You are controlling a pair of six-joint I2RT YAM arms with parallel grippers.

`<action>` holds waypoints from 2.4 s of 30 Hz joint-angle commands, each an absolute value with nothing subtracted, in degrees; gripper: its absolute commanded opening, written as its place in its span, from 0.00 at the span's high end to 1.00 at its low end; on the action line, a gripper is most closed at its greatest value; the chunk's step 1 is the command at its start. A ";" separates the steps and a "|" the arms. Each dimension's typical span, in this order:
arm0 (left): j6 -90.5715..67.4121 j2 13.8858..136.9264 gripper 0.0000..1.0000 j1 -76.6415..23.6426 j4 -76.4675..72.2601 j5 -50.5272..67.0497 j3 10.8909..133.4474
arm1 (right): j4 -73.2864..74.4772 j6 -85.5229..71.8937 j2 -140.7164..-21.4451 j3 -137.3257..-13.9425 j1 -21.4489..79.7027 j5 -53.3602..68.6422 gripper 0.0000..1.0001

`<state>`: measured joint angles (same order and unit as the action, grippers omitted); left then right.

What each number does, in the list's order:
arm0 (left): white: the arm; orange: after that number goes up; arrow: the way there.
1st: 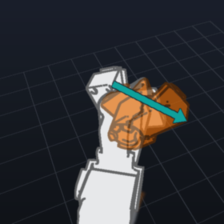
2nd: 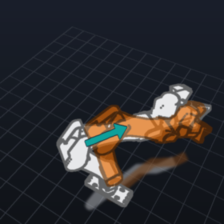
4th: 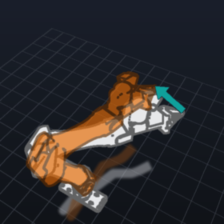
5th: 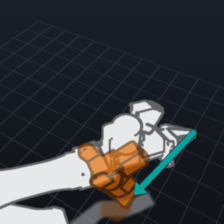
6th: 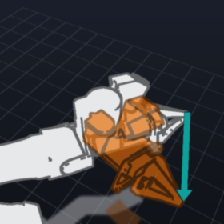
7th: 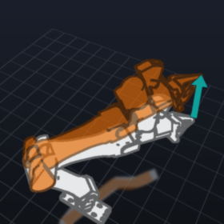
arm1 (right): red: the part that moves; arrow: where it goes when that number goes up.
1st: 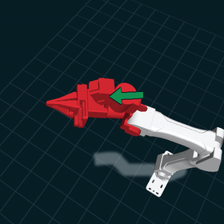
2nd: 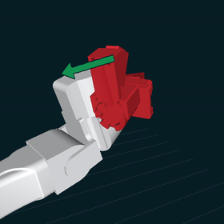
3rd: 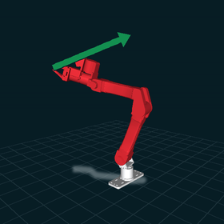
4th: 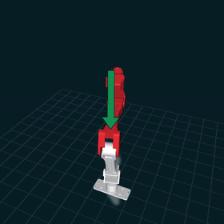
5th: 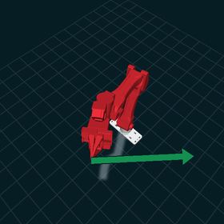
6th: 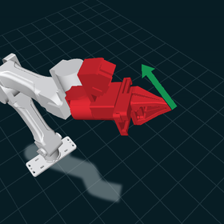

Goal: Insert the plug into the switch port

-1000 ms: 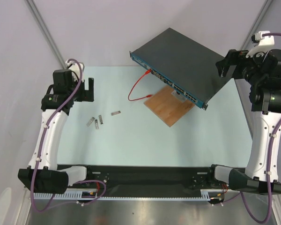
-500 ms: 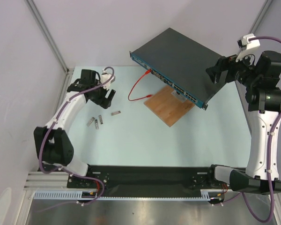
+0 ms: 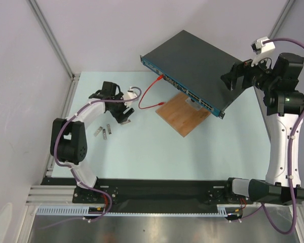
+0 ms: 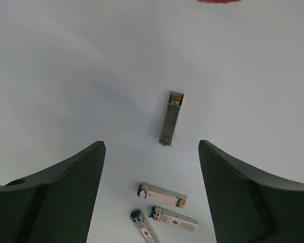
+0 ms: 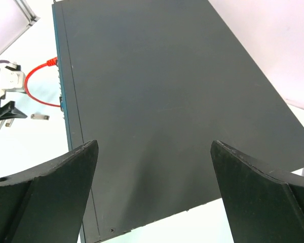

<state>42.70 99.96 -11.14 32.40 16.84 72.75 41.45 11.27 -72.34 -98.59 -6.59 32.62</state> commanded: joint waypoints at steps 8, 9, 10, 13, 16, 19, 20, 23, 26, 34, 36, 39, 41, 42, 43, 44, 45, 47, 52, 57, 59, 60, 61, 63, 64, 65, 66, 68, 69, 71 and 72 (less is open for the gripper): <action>54.66 106.34 0.27 -13.18 32.34 19.25 73.92 | 42.45 12.66 -74.44 -101.07 -7.29 35.94 0.00; 55.10 106.96 0.27 -13.27 32.52 19.16 73.92 | 42.63 12.48 -74.70 -101.34 -7.47 36.38 0.00; 55.46 107.14 0.28 -13.27 32.69 18.81 73.92 | 42.71 12.22 -75.06 -101.60 -7.64 36.82 0.00; 57.39 107.75 0.32 -13.27 33.92 18.28 73.65 | 42.98 10.47 -75.58 -102.48 -8.17 39.10 0.00; 59.41 108.63 0.39 -13.27 35.07 17.06 73.13 | 42.98 7.84 -76.20 -102.92 -8.26 42.18 0.00; 61.26 109.16 0.52 -13.27 35.51 15.39 72.25 | 42.80 5.37 -76.90 -102.66 -8.17 44.99 0.00; 61.43 109.07 0.56 -13.27 35.07 14.51 71.81 | 42.72 4.75 -77.17 -102.48 -8.09 45.96 0.00; 61.61 107.76 0.69 -13.10 33.32 14.06 69.62 | 41.84 2.64 -77.69 -101.95 -7.56 47.10 0.00; 60.56 105.13 0.86 -13.10 31.73 14.24 67.59 | 39.82 0.27 -78.13 -101.08 -6.77 47.63 0.00; 54.76 90.89 1.00 -10.20 36.11 22.05 64.26 | 38.15 -1.49 -78.31 -103.01 -2.56 45.80 0.00; 54.14 85.20 1.00 -9.41 37.08 22.85 62.24 | 37.10 -2.63 -78.22 -103.18 -1.94 45.62 0.00; 53.70 79.82 1.00 -8.96 39.63 23.82 60.30 | 35.25 -5.00 -77.96 -103.01 -0.27 45.53 0.00; 51.43 74.72 1.00 -8.96 41.22 25.22 60.20 | 33.67 -6.41 -77.87 -102.83 2.01 45.79 0.00; 50.29 72.71 1.00 -8.96 41.66 26.44 60.90 | 33.23 -7.11 -77.87 -102.48 2.80 45.70 0.00; 46.36 69.38 1.00 -8.96 42.10 27.76 61.69 | 32.87 -8.42 -77.96 -102.22 4.81 45.79 0.00; 44.14 67.43 1.00 -9.40 41.93 31.08 62.57 | 32.35 -8.87 -77.96 -101.96 5.88 45.70 0.00; 41.68 65.93 1.00 -9.84 40.88 31.98 64.32 | 32.17 -9.05 -78.05 -101.34 7.02 45.62 0.00; 35.44 62.15 1.00 -12.98 39.47 32.43 65.91 | 31.12 -10.02 -77.96 -100.46 10.52 45.00 0.01; 28.49 59.33 1.00 -21.61 36.21 28.04 72.15 | 29.71 -11.77 -79.01 -100.72 16.43 44.21 0.06; 25.14 61.42 1.00 -26.89 34.98 25.76 80.13 | 28.39 -14.14 -80.33 -100.46 23.19 42.98 0.11; 24.43 62.57 1.00 -28.90 34.89 25.23 82.34 | 26.91 -16.94 -80.86 -99.41 24.43 43.24 0.13; 24.87 63.62 1.00 -29.79 34.98 24.62 84.27 | 26.37 -18.01 -81.47 -99.06 25.30 44.29 0.14; 25.74 64.24 1.00 -30.75 35.68 23.30 85.07 | 25.67 -19.24 -82.00 -98.62 25.66 44.73 0.16; 26.80 65.56 1.00 -33.30 36.12 22.16 86.65 | 23.91 -22.48 -83.31 -97.83 26.36 45.79 0.16; 27.24 65.74 1.00 -34.27 36.04 20.67 87.01 | 23.30 -23.46 -83.67 -97.65 26.80 45.96 0.17; 27.33 66.26 1.00 -35.41 36.21 20.48 87.19 | 22.33 -24.08 -84.02 -97.56 27.07 46.05 0.18; 27.60 66.62 0.99 -35.94 36.38 20.39 88.06 | 22.06 -24.95 -84.46 -97.65 27.16 46.05 0.18; 27.86 67.41 1.00 -37.17 36.65 19.42 88.68 | 21.01 -25.58 -85.16 -97.65 27.95 46.23 0.18; 28.12 67.76 1.00 -37.44 36.74 19.34 89.12 | 20.92 -25.75 -85.34 -97.91 28.30 46.23 0.18; 28.21 68.20 1.00 -38.23 36.65 18.64 89.38 | 21.09 -25.31 -85.78 -98.08 29.44 46.05 0.20; 28.21 68.38 1.00 -38.49 36.56 18.63 89.65 | 21.27 -25.14 -85.96 -98.00 29.79 45.97 0.21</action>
<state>27.53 68.31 -37.45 37.41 20.25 86.72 24.58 -23.62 -86.43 -97.36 28.18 45.08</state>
